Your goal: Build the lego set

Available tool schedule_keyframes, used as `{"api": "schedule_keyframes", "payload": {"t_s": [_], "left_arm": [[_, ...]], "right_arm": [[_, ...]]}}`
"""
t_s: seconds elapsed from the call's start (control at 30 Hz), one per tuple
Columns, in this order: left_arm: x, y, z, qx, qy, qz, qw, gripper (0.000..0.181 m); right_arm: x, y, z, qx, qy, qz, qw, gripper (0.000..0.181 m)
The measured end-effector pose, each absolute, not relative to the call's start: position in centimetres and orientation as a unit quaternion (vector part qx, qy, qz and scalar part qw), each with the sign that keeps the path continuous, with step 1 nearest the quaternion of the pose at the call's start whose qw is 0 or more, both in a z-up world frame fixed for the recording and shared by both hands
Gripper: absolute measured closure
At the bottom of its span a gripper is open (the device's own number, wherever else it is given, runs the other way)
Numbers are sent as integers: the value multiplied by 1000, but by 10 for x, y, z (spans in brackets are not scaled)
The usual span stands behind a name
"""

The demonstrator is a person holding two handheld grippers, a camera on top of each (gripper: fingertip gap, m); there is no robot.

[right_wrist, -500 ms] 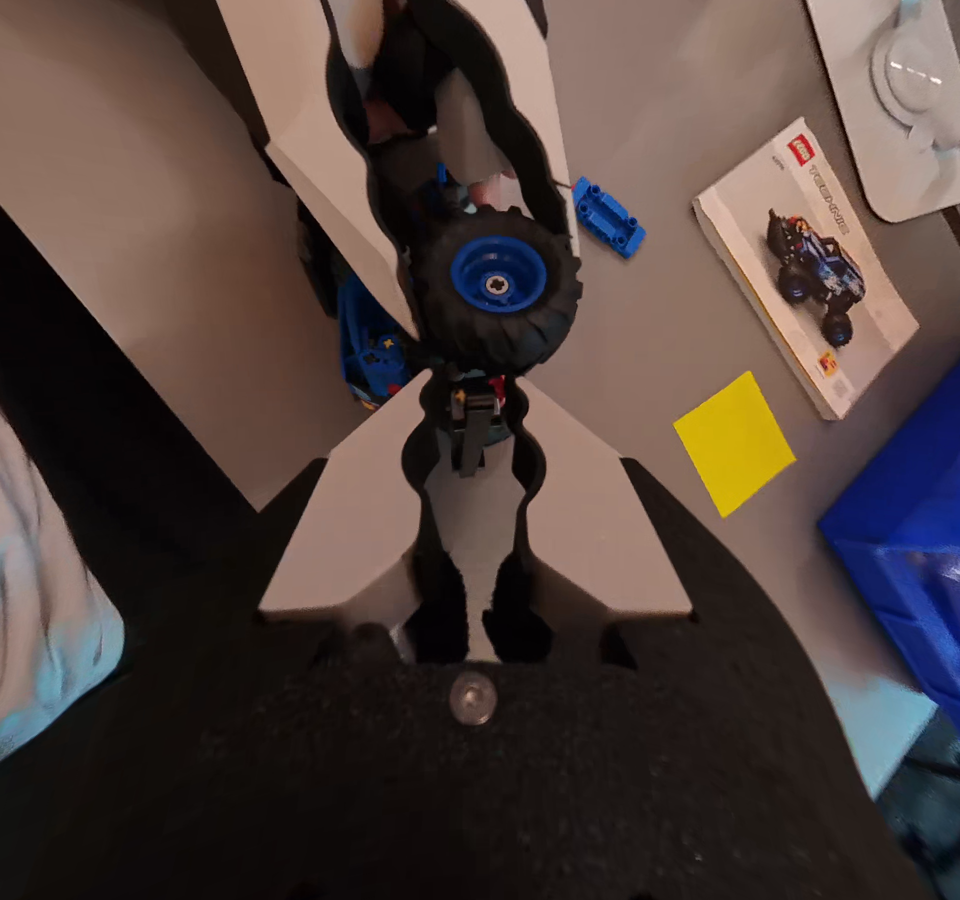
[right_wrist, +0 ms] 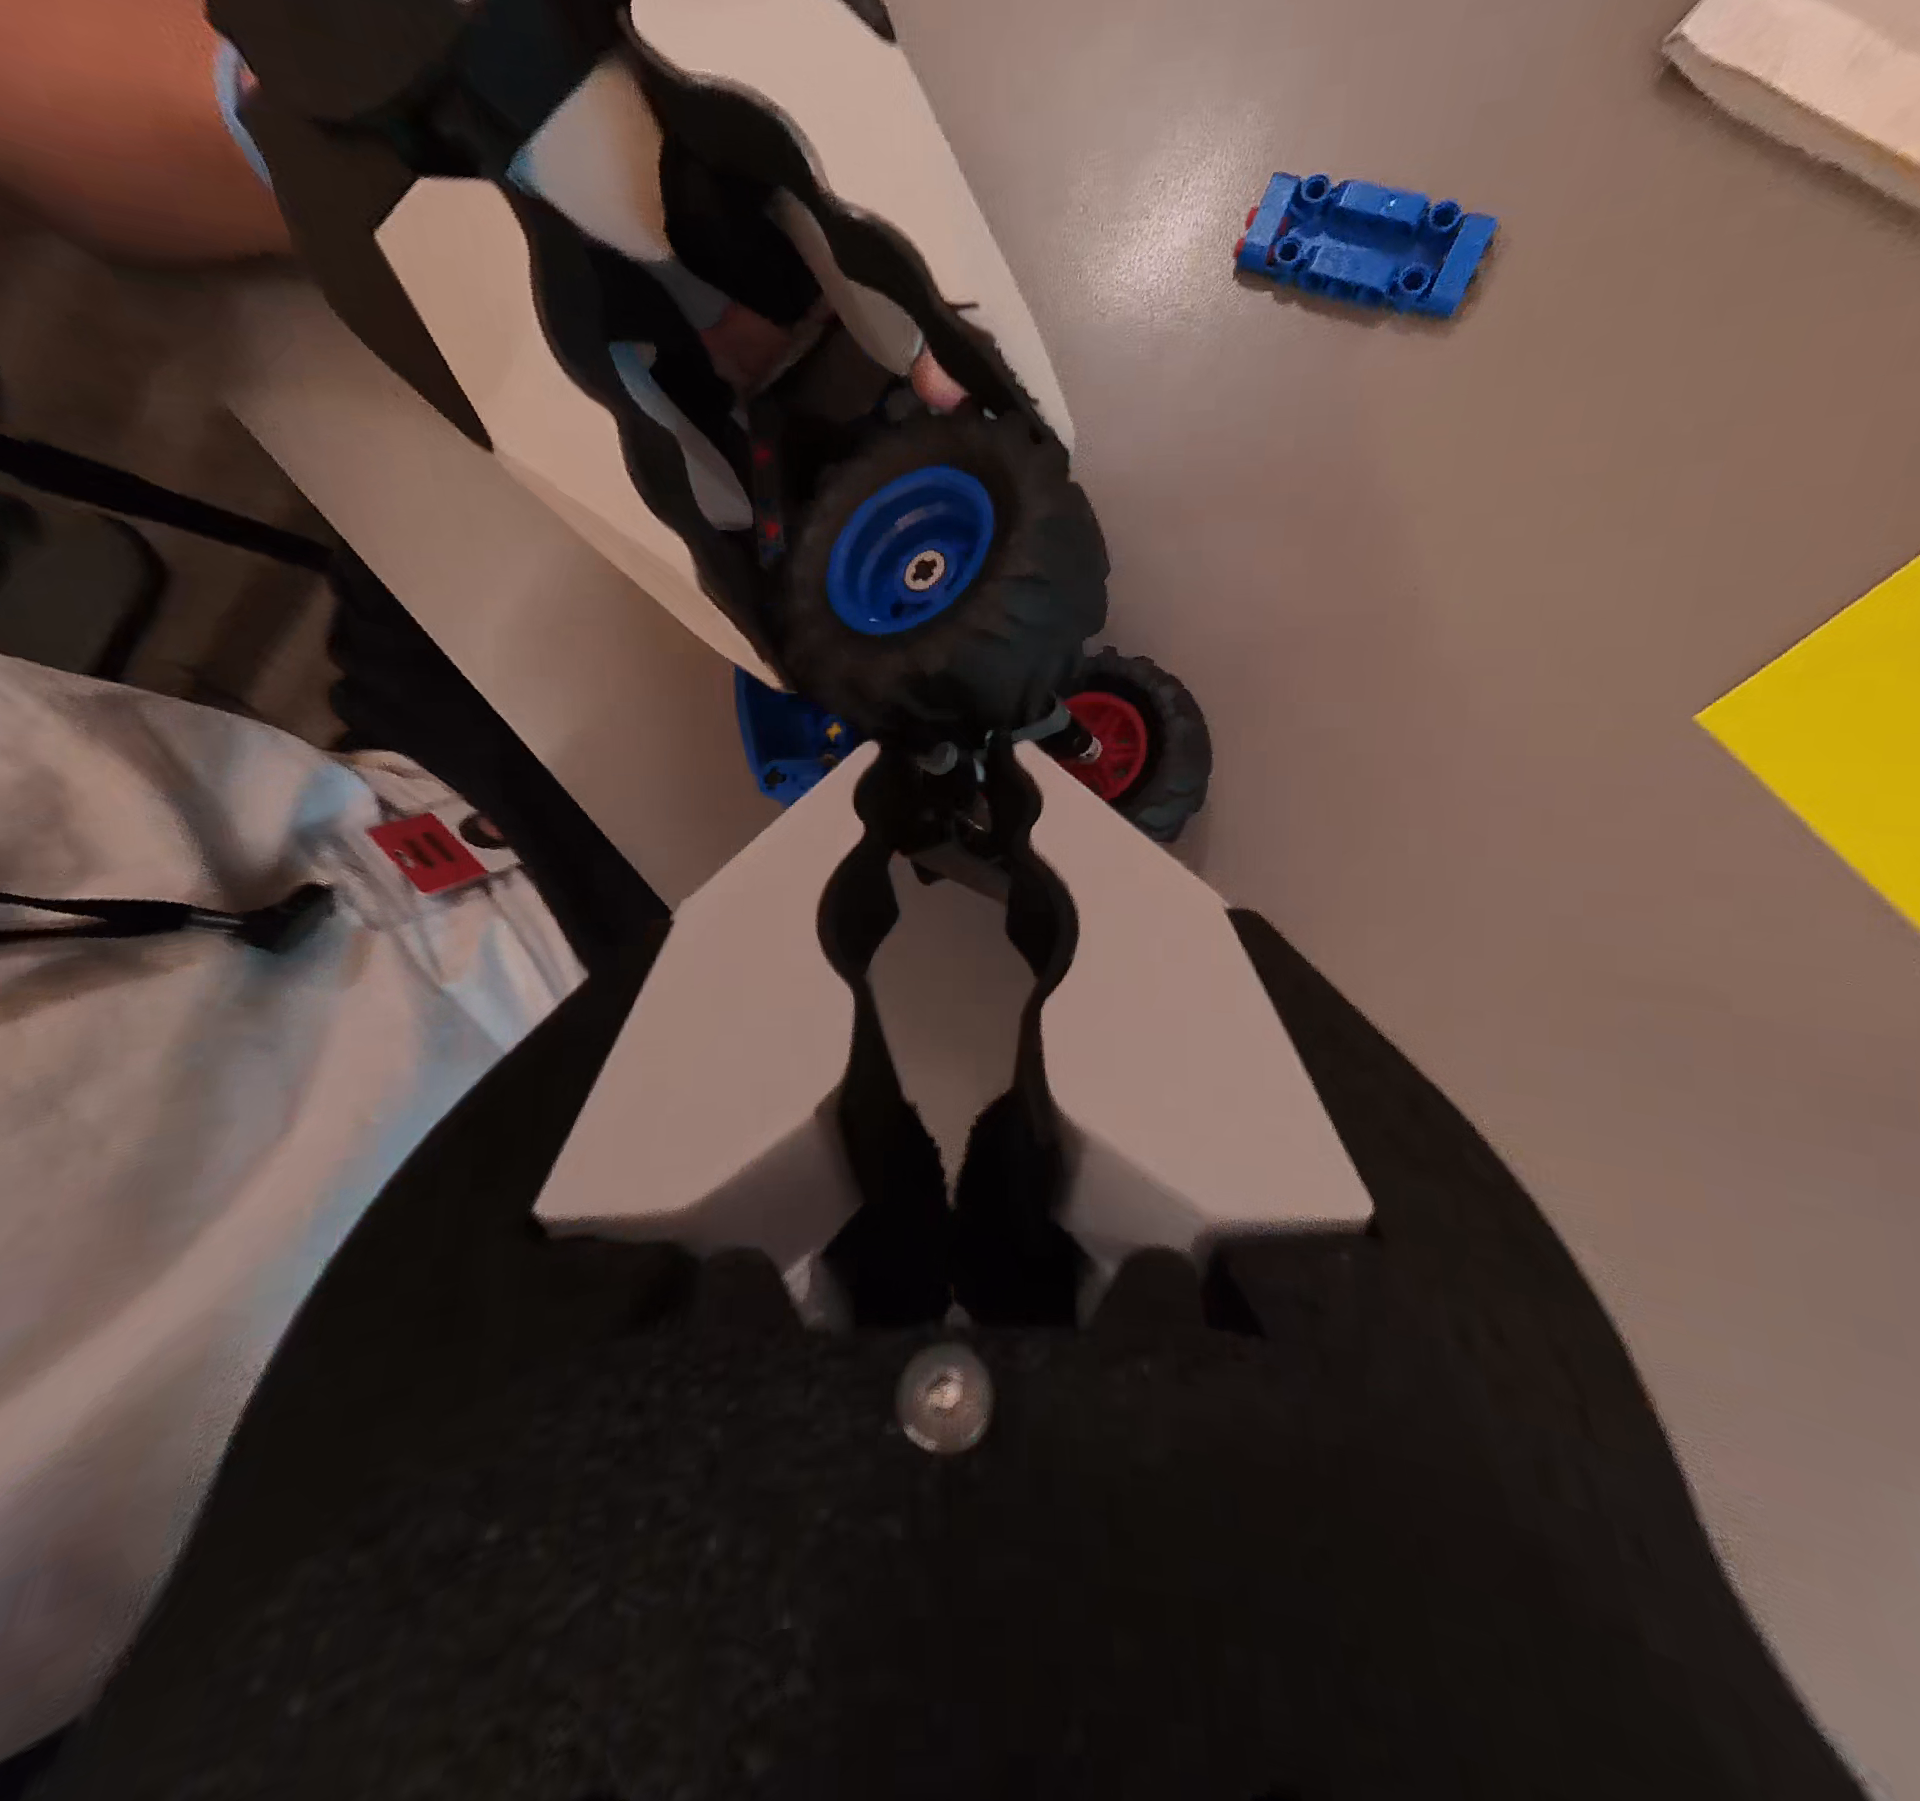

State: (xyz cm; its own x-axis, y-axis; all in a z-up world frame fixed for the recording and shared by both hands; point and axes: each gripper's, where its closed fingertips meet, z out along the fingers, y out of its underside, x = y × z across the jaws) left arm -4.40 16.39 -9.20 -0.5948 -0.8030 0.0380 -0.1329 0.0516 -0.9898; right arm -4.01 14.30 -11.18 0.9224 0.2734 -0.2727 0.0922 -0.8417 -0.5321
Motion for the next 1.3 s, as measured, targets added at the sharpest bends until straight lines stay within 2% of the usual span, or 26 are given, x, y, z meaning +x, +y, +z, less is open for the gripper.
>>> {"api": "schedule_keyframes", "payload": {"t_s": [0.13, 0.23, 0.43, 0.67, 0.93, 1.07, 1.3], "left_arm": [[-43, 165, -93, -351, 669, -585, 295, 127], [-41, 166, -93, -353, 668, -572, 319, 127], [-40, 170, -93, -367, 660, -574, 317, 127], [-38, 170, -94, -376, 658, -574, 310, 128], [-39, 171, -93, -377, 651, -585, 301, 128], [-41, 168, -83, -357, 637, -602, 323, 128], [-41, 165, -82, -370, 629, -608, 312, 127]], "right_arm": [[-39, 144, -113, -938, -55, 205, 273, 165], [-35, 147, -113, -943, -42, 162, 288, 165], [-30, 153, -110, -918, -6, 77, 390, 166], [-29, 157, -106, -857, 42, 103, 503, 167], [-31, 160, -102, -809, 39, 145, 568, 167], [-33, 165, -94, -753, 63, 224, 616, 167], [-26, 168, -92, -780, 23, 167, 603, 168]]}}
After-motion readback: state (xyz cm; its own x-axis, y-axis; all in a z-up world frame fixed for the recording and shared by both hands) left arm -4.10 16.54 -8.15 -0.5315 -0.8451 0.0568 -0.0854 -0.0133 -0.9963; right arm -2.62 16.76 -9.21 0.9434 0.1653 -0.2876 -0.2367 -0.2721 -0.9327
